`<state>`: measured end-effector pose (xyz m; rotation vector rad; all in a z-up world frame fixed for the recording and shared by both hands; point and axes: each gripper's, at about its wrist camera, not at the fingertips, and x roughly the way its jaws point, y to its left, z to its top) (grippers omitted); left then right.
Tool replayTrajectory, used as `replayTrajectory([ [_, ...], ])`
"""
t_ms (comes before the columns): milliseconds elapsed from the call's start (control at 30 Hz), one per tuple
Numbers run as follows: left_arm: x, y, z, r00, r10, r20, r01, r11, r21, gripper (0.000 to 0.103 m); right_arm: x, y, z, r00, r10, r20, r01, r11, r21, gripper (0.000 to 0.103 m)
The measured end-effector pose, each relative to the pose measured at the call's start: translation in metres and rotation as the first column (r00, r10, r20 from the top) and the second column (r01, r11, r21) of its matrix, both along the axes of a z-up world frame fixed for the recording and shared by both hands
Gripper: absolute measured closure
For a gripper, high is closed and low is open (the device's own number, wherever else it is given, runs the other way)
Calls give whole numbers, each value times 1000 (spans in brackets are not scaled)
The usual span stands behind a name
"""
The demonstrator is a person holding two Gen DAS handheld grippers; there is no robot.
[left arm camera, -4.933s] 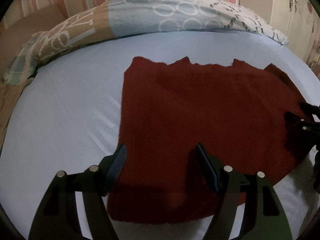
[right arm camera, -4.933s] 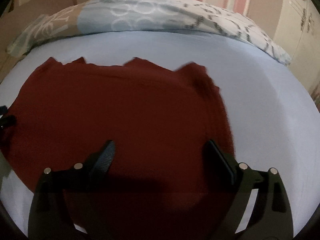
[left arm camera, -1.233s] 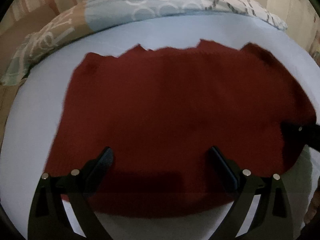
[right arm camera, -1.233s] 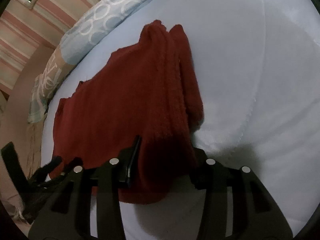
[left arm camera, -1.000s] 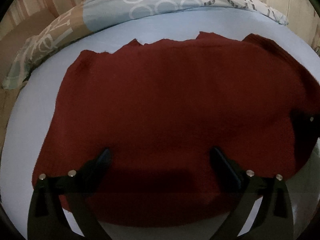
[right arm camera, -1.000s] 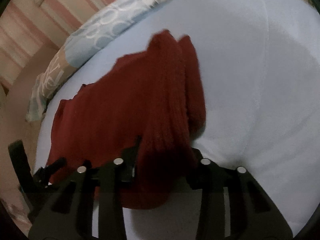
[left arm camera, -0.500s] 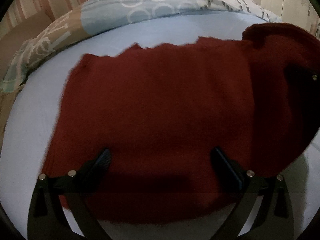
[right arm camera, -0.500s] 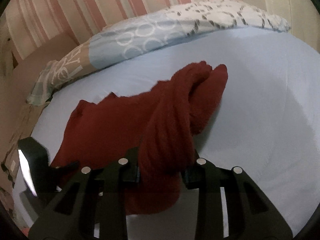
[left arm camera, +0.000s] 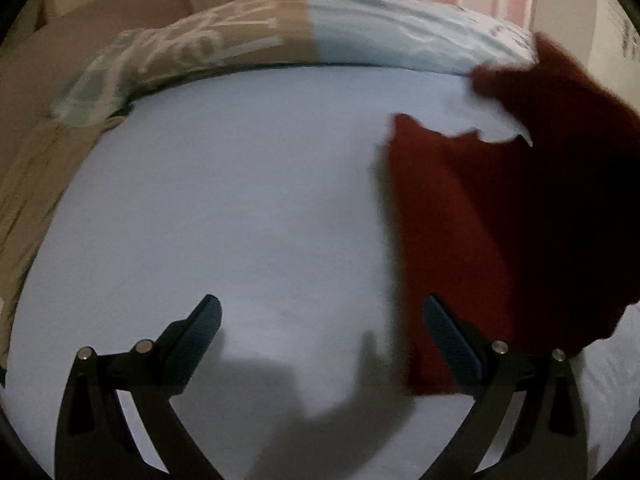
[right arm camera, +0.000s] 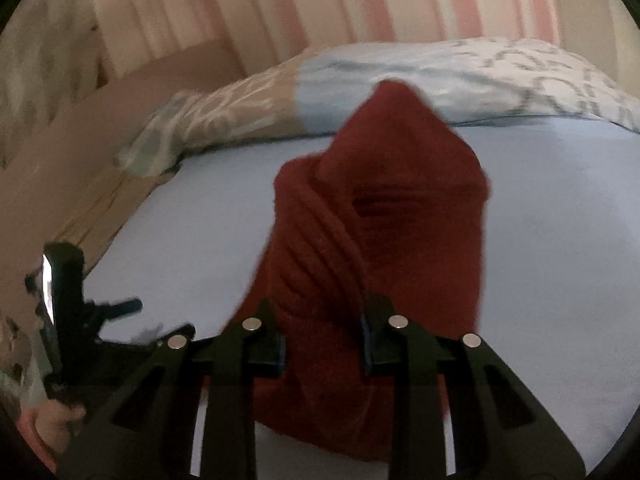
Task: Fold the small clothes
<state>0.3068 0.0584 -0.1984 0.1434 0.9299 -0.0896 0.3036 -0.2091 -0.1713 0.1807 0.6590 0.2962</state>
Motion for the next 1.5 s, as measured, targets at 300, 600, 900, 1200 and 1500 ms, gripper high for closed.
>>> replayTrajectory([
  [300,-15,43,-7,996,81,-30,-82,996,-34,2,19,73,-61,984,39,-171,-76,975,-210,73],
  [600,-19,21,10,1000,23,-9,-24,998,-62,2,-29,28,-14,983,136,-123,-146,986,-76,16],
  [900,-26,-55,28,990,-133,44,135,989,-62,3,-48,-52,-8,992,-76,-98,74,997,-25,17],
  [1200,-33,-96,30,935,-353,20,353,933,-72,45,-53,-68,-13,987,-113,-117,115,993,15,17],
  [1500,-25,-92,5,927,-364,-94,356,930,-97,92,-52,-67,-8,987,-105,-120,109,994,22,20],
])
